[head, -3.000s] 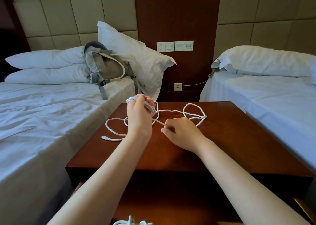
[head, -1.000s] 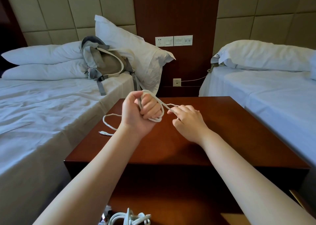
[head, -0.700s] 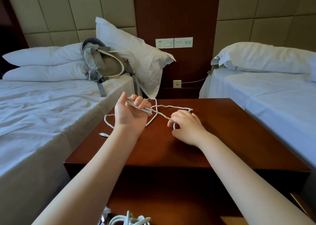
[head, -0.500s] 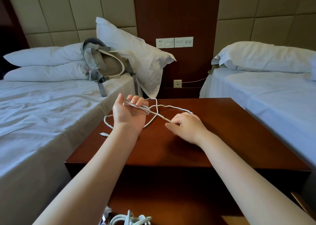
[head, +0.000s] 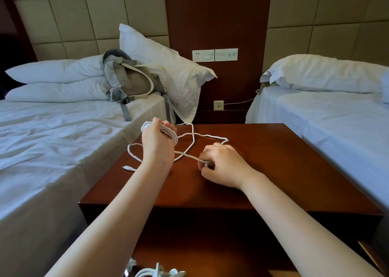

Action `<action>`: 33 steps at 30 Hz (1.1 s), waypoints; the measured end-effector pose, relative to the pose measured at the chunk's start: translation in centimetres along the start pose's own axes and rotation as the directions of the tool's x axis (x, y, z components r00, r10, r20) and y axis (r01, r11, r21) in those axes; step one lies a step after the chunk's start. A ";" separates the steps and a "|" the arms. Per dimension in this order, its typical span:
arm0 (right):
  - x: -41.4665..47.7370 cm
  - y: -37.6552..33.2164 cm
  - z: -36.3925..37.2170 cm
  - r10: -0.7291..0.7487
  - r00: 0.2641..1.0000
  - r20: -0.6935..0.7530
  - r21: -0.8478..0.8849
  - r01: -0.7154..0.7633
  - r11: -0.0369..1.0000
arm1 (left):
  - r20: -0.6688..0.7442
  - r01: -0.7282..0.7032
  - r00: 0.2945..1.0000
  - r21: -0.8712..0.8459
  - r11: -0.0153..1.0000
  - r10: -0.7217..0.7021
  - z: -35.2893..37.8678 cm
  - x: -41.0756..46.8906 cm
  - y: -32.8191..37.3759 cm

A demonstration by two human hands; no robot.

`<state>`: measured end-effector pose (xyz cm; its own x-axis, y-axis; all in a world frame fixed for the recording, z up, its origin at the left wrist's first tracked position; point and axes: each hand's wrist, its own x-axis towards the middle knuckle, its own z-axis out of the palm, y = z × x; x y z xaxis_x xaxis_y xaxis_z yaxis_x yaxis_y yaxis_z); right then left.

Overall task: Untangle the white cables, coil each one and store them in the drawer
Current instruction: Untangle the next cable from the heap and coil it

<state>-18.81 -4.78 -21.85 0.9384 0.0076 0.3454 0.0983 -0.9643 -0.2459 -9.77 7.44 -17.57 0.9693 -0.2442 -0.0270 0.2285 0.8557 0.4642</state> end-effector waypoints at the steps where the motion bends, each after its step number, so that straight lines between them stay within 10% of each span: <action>1: 0.0 0.0 0.1 -0.016 0.999 -0.050 -0.010 0.016 1.000 | 0.039 -0.053 0.998 0.131 0.990 0.049 -0.2 -0.1 -0.3; 5: 0.1 0.4 0.5 -0.071 0.967 -0.246 -0.046 0.062 0.997 | 0.365 -0.478 0.876 0.733 0.484 0.314 -1.6 -0.1 -1.7; 10: 0.5 0.3 0.7 -0.122 0.924 -0.362 -0.123 0.082 0.989 | 0.542 -0.612 0.739 0.788 0.064 0.401 -2.0 0.3 -2.6; 22: 0.1 1.5 0.4 -0.015 0.959 -0.284 -0.056 -0.001 0.998 | 0.483 -0.459 0.815 0.875 -0.154 0.319 -3.1 1.7 -2.3; 30: 0.6 2.8 1.2 0.030 0.880 -0.475 -0.071 -0.072 0.995 | 0.419 -0.431 0.902 0.863 -0.264 -0.104 -2.9 0.8 -2.1; 33: 0.6 2.8 1.3 0.035 0.866 -0.499 -0.107 -0.102 0.989 | 0.362 -0.409 0.898 0.897 -0.166 -0.251 -3.0 0.6 -2.1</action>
<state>-17.51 -7.17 -23.51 0.6505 -0.1592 0.7426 -0.0336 -0.9829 -0.1813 -9.40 6.88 -21.27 0.7801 -0.5992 0.1798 -0.5150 -0.4519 0.7284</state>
